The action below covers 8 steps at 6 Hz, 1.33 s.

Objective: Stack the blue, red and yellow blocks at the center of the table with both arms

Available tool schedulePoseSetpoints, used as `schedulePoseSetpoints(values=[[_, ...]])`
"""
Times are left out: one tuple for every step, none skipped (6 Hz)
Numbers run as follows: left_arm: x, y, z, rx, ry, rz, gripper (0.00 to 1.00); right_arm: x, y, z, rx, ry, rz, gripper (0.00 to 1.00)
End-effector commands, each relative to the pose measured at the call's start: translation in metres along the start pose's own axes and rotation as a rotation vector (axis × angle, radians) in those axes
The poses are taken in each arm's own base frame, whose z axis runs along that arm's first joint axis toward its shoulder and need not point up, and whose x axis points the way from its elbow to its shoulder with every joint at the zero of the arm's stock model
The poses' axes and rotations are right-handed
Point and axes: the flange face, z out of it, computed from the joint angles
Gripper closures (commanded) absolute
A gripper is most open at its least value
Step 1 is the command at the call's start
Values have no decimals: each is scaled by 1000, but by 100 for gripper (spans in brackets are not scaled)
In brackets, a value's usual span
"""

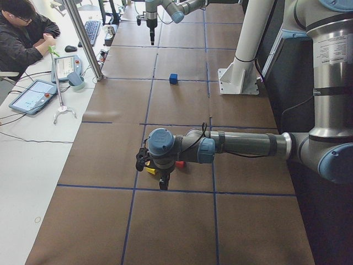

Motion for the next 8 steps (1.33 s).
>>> schedulePoseSetpoints(values=[[-2, 1, 4, -10, -4, -6, 0, 191, 15, -26, -22, 11, -150, 1], [-2, 0, 3, -8, -4, -4, 0, 284, 40, -36, -31, 10, -225, 1], [1, 0, 1, -4, -4, 1, 0, 370, 93, -32, -60, 30, -286, 1], [3, -1, 0, -1, -3, 4, 0, 446, 146, -38, -70, 44, -272, 1], [3, 0, 0, -1, -4, 4, 0, 503, 203, -37, -91, 51, -203, 1], [4, 0, -1, 2, -3, 9, 0, 541, 244, -46, -82, 54, -95, 0], [9, -6, -5, 21, 0, 21, 0, 534, 256, -49, -71, 13, -40, 0], [39, -50, -32, 108, -6, 127, 0, 529, 253, -51, -52, -14, 39, 0]])
